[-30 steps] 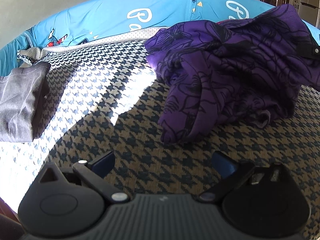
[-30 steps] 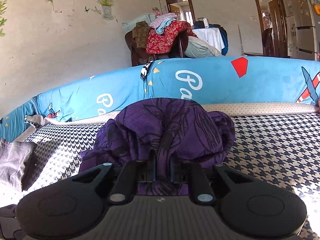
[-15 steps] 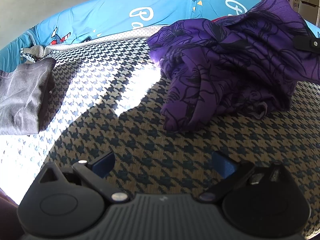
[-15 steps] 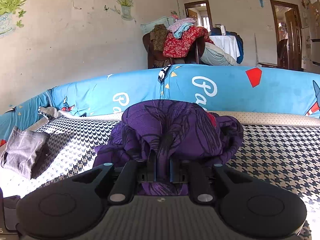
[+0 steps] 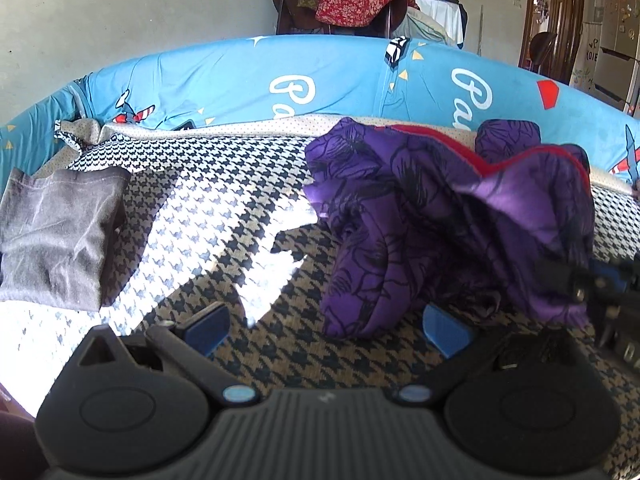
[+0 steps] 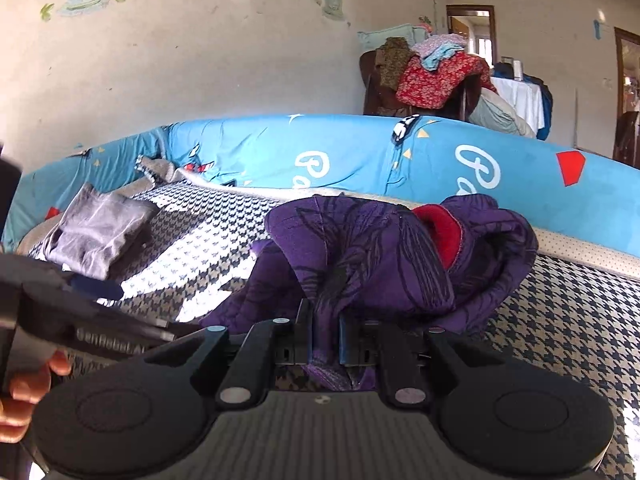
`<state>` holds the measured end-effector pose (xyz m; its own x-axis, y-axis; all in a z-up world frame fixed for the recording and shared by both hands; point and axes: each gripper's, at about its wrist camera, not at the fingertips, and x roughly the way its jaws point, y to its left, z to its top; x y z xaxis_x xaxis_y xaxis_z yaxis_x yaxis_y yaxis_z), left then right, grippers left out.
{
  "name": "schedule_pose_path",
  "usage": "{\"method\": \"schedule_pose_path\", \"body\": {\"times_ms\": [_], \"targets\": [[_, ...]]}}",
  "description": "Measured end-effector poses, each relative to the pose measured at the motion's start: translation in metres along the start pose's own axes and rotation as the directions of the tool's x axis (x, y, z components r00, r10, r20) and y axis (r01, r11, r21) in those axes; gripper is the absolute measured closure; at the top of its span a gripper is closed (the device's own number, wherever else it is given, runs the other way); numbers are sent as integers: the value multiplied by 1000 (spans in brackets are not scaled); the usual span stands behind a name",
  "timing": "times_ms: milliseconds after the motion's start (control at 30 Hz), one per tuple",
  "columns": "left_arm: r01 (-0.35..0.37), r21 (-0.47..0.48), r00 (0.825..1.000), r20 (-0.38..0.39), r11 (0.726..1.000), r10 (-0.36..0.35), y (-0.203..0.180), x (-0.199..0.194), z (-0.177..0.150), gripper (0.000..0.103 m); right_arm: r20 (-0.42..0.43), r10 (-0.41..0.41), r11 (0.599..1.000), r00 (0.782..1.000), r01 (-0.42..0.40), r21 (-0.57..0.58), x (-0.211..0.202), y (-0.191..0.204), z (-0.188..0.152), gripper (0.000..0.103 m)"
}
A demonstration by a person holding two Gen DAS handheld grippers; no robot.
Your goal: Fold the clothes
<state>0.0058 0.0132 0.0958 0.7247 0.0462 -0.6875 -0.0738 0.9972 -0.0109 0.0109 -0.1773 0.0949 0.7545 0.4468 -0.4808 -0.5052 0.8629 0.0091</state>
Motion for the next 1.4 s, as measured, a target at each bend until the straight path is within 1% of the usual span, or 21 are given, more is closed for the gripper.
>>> {"method": "schedule_pose_path", "body": {"times_ms": [233,400,500,667,800,900,933,967,1067,1167,1200,1233,1333,1400], "targets": [[39,-18,999,32,999,-39,-8,-9,20,0,-51,62,995,997,-66,-77,-2,18,-17,90],[61,8,997,40,998,-61,-23,-8,29,0,-90,102,989,991,-110,-94,-2,25,-26,90],[64,30,997,41,997,-66,-33,-5,33,0,-115,132,986,985,-142,-88,-3,27,-30,90],[70,62,997,35,996,-73,-48,3,39,0,-152,168,977,974,-185,-108,-9,35,-40,90],[80,95,997,9,992,-81,-62,15,38,0,-191,204,967,960,-228,-115,-12,40,-49,90],[64,119,998,-24,991,-62,-70,29,31,0,-223,234,956,946,-266,-123,-14,46,-55,90],[55,122,998,-35,991,-51,-70,33,29,0,-237,255,950,937,-289,-120,-14,47,-57,95],[45,125,998,-45,991,-40,-71,37,26,0,-254,279,942,926,-315,-114,-14,49,-59,97],[12,131,996,-94,991,0,-66,53,16,0,-286,312,925,906,-359,-127,-17,59,-65,97],[-33,108,988,-144,994,48,-52,69,5,0,-316,309,913,897,-373,-166,-19,66,-70,97],[-48,99,985,-160,994,63,-47,74,2,0,-314,308,909,898,-375,-181,-21,66,-69,97],[-49,78,982,-177,996,62,-41,79,-1,0,-303,303,909,903,-370,-194,-23,64,-67,96],[-45,6,974,-223,999,45,-24,88,-10,0,-258,283,925,924,-334,-182,-29,49,-58,95],[-42,-24,970,-239,999,35,-17,92,-14,0,-220,251,946,943,-288,-152,-32,33,-49,89]]}}
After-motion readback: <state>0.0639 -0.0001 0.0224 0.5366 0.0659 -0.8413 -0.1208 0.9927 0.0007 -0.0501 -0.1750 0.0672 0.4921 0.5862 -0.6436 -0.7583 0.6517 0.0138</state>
